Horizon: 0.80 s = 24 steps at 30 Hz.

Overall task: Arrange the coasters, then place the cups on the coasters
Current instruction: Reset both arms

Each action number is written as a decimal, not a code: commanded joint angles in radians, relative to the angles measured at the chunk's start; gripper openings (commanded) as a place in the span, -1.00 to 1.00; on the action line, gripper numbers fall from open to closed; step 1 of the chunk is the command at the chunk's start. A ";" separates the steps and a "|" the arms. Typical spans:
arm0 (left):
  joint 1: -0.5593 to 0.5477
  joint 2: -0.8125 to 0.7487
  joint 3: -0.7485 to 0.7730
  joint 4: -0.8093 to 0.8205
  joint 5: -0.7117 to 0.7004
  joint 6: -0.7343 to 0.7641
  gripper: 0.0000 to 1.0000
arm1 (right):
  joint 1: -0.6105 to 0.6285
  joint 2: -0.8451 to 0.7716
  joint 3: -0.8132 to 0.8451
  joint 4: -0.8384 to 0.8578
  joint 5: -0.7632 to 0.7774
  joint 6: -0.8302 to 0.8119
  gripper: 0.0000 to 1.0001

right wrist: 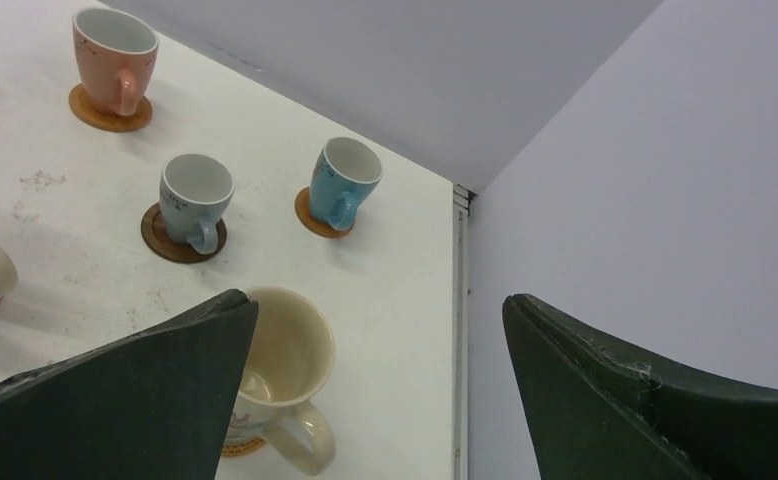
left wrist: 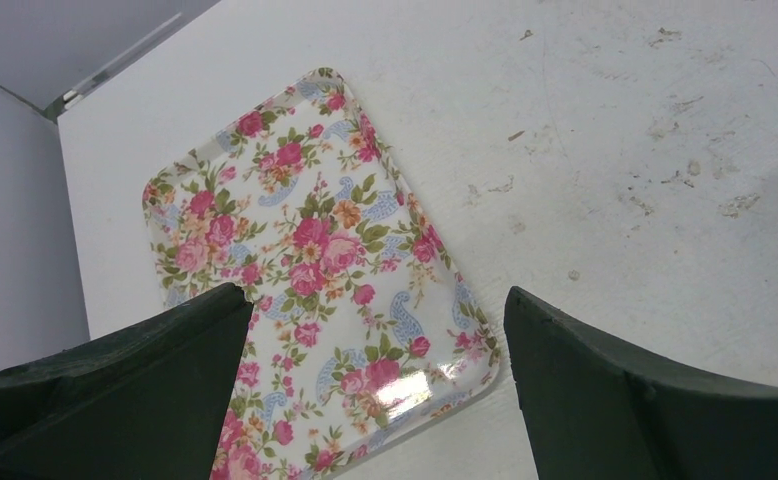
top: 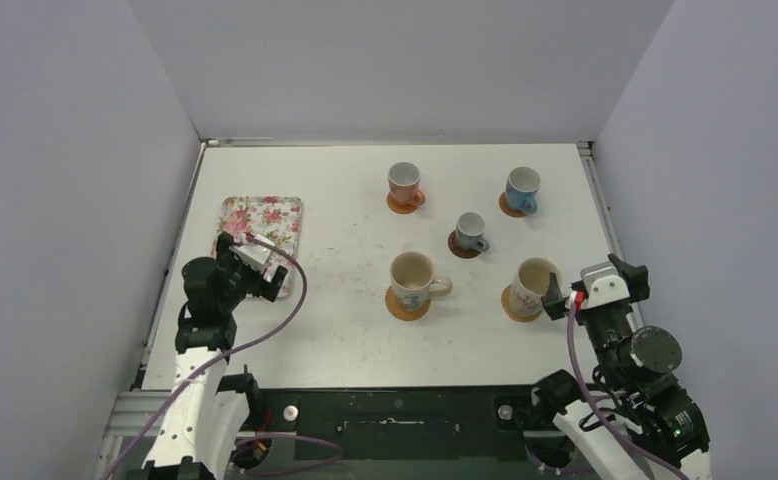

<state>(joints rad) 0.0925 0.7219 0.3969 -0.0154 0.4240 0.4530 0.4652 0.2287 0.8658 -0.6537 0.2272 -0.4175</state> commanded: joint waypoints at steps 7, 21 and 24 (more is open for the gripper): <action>0.001 -0.330 0.065 -0.148 0.051 -0.050 0.95 | -0.006 -0.131 -0.037 -0.013 -0.122 0.037 1.00; 0.002 -0.560 0.077 -0.213 -0.140 -0.157 0.95 | -0.006 -0.224 -0.014 -0.053 -0.108 0.043 1.00; 0.003 -0.563 0.076 -0.218 -0.127 -0.155 0.95 | 0.000 -0.224 -0.011 -0.062 -0.109 0.043 1.00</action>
<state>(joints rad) 0.0925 0.1703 0.4740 -0.2176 0.3138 0.3126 0.4534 0.0059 0.8288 -0.7166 0.1211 -0.3847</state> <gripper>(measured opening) 0.973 0.999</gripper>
